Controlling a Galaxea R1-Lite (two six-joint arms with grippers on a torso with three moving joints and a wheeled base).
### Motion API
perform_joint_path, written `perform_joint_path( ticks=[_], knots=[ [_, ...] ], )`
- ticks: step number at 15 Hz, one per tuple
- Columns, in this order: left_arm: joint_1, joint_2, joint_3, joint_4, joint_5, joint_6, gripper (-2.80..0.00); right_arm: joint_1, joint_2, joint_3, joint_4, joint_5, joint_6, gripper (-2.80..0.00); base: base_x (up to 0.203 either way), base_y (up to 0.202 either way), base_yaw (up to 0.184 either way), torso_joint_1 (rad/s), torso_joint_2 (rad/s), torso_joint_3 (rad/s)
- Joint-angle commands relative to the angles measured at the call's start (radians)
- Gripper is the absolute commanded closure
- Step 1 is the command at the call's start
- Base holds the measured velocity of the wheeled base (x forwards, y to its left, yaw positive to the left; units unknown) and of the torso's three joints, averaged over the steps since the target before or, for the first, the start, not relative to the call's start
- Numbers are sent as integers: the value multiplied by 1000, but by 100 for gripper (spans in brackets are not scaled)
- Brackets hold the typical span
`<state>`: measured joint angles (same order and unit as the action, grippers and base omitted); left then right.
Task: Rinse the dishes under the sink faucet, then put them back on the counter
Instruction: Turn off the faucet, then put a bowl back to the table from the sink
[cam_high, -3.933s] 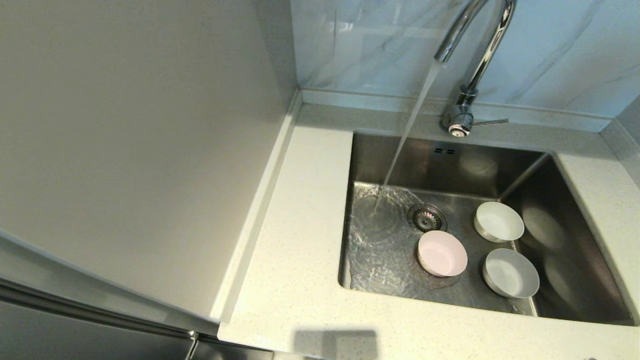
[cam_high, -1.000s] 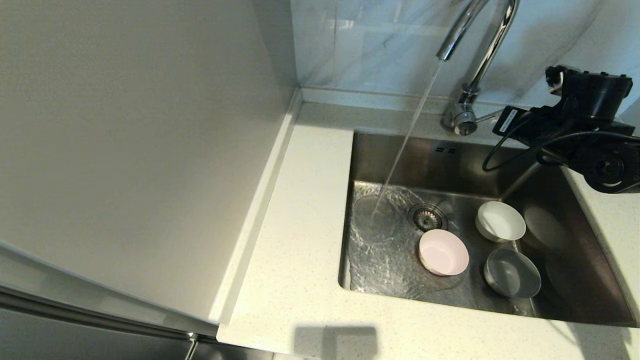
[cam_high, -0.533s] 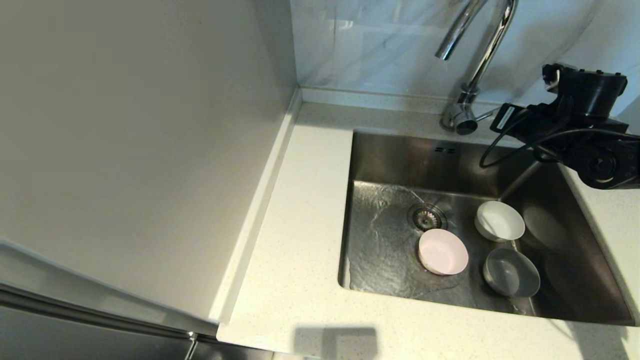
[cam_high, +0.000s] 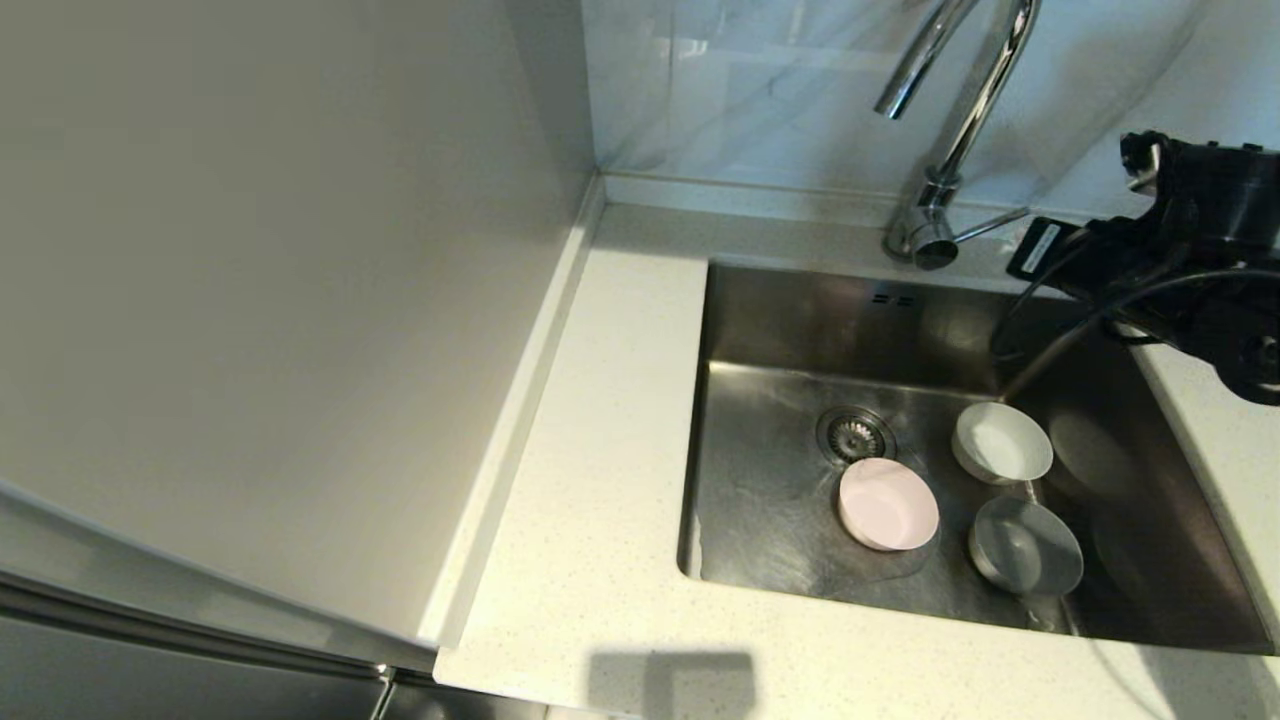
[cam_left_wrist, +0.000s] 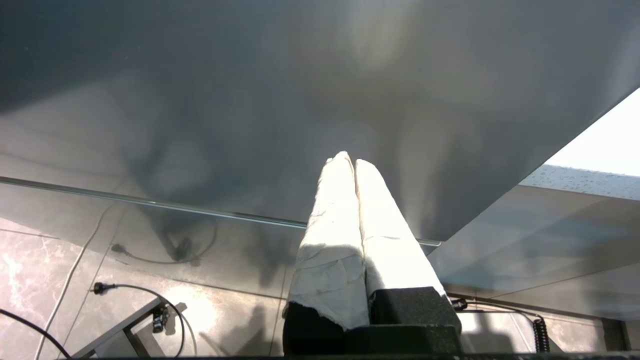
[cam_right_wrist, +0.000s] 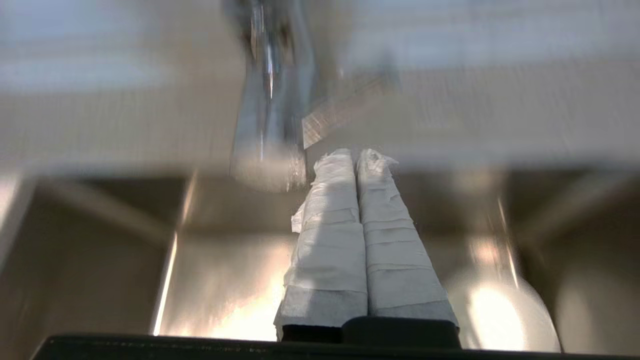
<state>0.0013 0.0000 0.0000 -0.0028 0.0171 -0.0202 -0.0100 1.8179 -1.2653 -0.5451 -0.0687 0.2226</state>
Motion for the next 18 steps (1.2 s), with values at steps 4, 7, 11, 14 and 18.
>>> perform_joint_path(
  ticks=[4, 7, 11, 14, 18],
  knots=[
    [0, -3, 0, 0, 1, 0, 0, -10, -372, 451, 9, 8, 16, 0, 0, 0, 0, 0, 0, 0],
    [0, -3, 0, 0, 1, 0, 0, -49, -510, 614, 63, 14, 91, 0, 0, 0, 0, 0, 0, 0],
    [0, -3, 0, 0, 0, -1, 0, -99, -628, 707, 235, 14, 97, 0, 0, 0, 0, 0, 0, 0],
    [0, -3, 0, 0, 1, 0, 0, -100, -742, 780, 398, 10, 3, 0, 0, 0, 0, 0, 0, 0],
    [0, -3, 0, 0, 0, -1, 0, -99, -752, 809, 519, 20, -160, 0, 0, 0, 0, 0, 0, 0]
  ],
)
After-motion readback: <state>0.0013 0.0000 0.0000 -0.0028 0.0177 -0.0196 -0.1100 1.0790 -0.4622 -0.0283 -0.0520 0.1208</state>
